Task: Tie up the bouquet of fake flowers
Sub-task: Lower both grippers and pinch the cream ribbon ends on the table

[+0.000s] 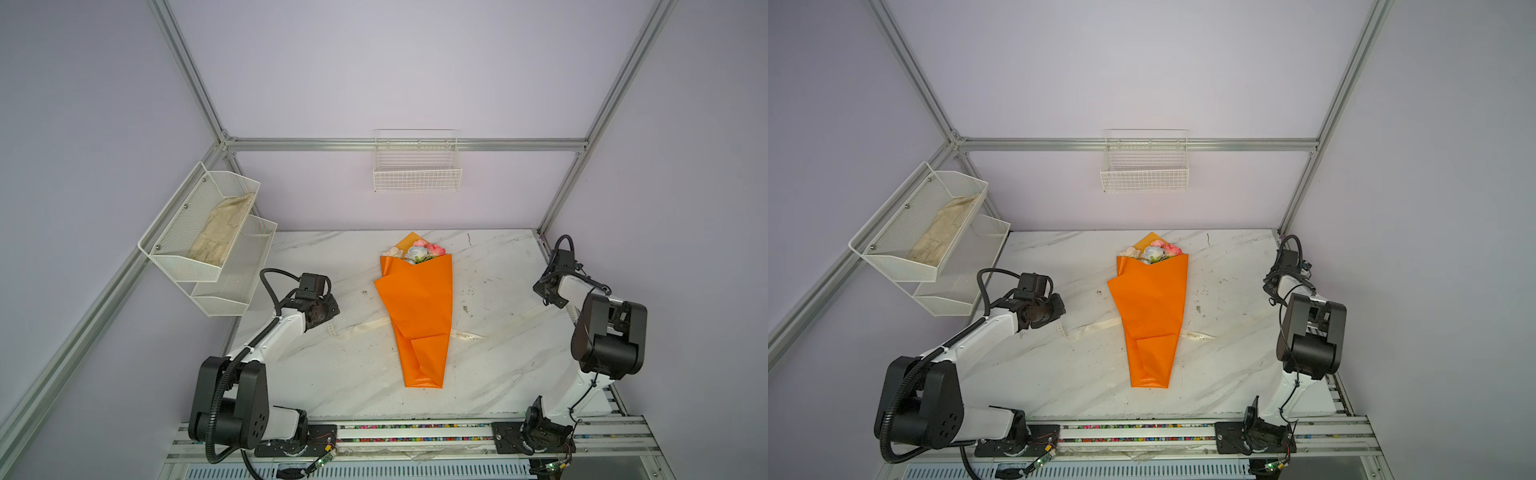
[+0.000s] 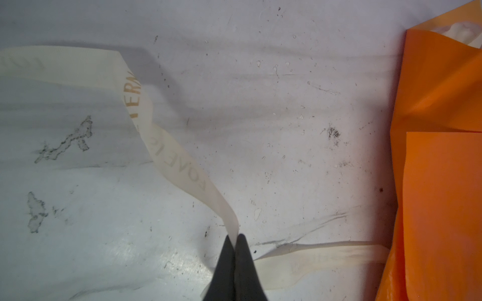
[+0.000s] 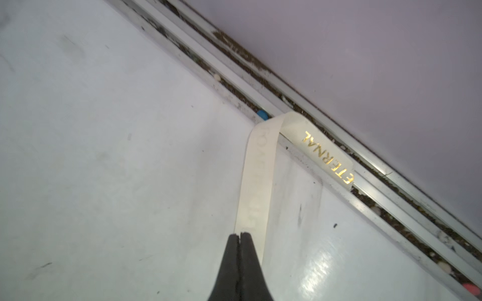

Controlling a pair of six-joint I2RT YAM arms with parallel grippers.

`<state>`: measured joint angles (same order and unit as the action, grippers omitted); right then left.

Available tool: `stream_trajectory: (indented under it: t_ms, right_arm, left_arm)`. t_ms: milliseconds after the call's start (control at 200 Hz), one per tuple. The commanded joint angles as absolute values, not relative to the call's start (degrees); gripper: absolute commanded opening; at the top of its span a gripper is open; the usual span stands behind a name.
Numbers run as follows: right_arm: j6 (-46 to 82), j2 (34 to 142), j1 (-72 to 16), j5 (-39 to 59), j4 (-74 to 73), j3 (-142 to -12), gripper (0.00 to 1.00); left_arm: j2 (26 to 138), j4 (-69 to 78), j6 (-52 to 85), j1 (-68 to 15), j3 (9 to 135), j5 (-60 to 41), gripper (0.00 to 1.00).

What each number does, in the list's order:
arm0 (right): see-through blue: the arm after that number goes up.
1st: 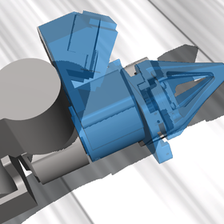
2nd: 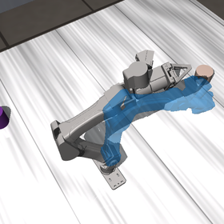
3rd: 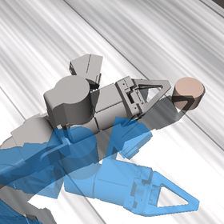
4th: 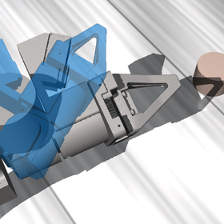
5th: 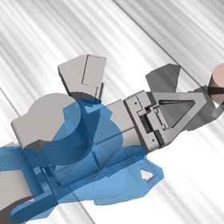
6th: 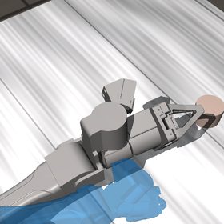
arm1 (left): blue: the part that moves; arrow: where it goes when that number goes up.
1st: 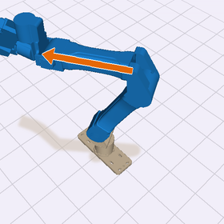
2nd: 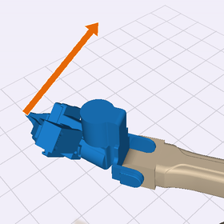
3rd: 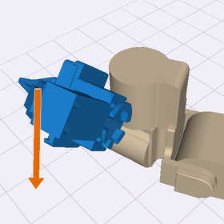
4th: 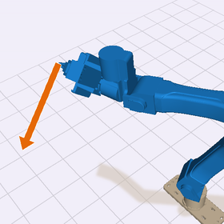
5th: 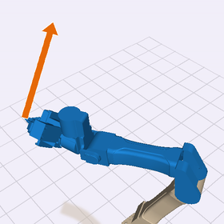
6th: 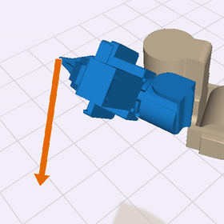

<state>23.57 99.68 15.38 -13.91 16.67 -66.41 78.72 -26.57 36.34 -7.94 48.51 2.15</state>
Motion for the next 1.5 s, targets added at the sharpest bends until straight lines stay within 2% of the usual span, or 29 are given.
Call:
stream_trajectory:
  t_ms: [0, 110, 185, 300, 415, 450, 545, 825, 1300, 1400, 1465, 1495]
  right_arm:
    - [24.5, 92.1, 15.5, -15.9, 19.5, -67.6, 0.00]
    - [24.2, 86.4, 15.6, -18.1, 18.0, -66.7, 0.00]
    - [25.4, 87.5, 15.6, -18.5, 19.2, -66.7, 0.00]
    - [25.9, 93.1, 17.2, -18.1, 19.2, -66.8, 0.19]
    - [24.0, 98.5, 19.2, -15.8, 17.1, -68.3, 0.46]
    - [23.8, 100.3, 19.2, -15.9, 16.9, -69.2, 0.50]
    - [23.1, 104.4, 19.3, -15.2, 15.1, -70.7, 0.53]
    - [25.8, 112.9, 19.4, -15.1, 14.0, -74.9, 0.54]
    - [27.4, 117.4, 20.3, -13.8, 12.0, -73.0, 0.52]
    - [27.2, 117.9, 20.3, -12.4, 11.4, -72.7, 0.41]
    - [27.1, 117.3, 20.3, -12.2, 10.9, -72.3, 0.22]
    - [27.2, 116.9, 20.3, -12.3, 10.5, -72.0, 0.17]
  left_arm:
    - [76.3, -24.8, 35.3, -8.0, 50.6, 0.8, 0.00]
    - [76.3, -24.6, 35.2, -8.0, 50.1, 0.1, 0.00]
    - [76.6, -24.4, 35.3, -8.0, 49.7, -0.4, 0.00]
    - [77.2, -23.8, 35.8, -8.0, 49.2, -1.5, 0.00]
    - [77.9, -23.6, 35.8, -8.0, 49.5, -3.0, 0.00]
    - [78.1, -23.5, 35.8, -8.0, 49.5, -3.1, 0.00]
    - [78.7, -23.2, 35.6, -8.0, 49.7, -3.3, 0.00]
    - [79.5, -23.9, 34.8, -8.0, 50.5, -3.2, 0.00]
    - [82.5, -25.0, 34.3, -8.0, 52.7, -2.8, 0.00]
    - [82.6, -24.9, 34.5, -8.0, 52.5, -3.2, 0.00]
    - [82.3, -25.1, 34.5, -8.0, 52.4, -3.3, 0.00]
    - [82.2, -25.1, 34.5, -8.0, 52.4, -3.3, 0.00]
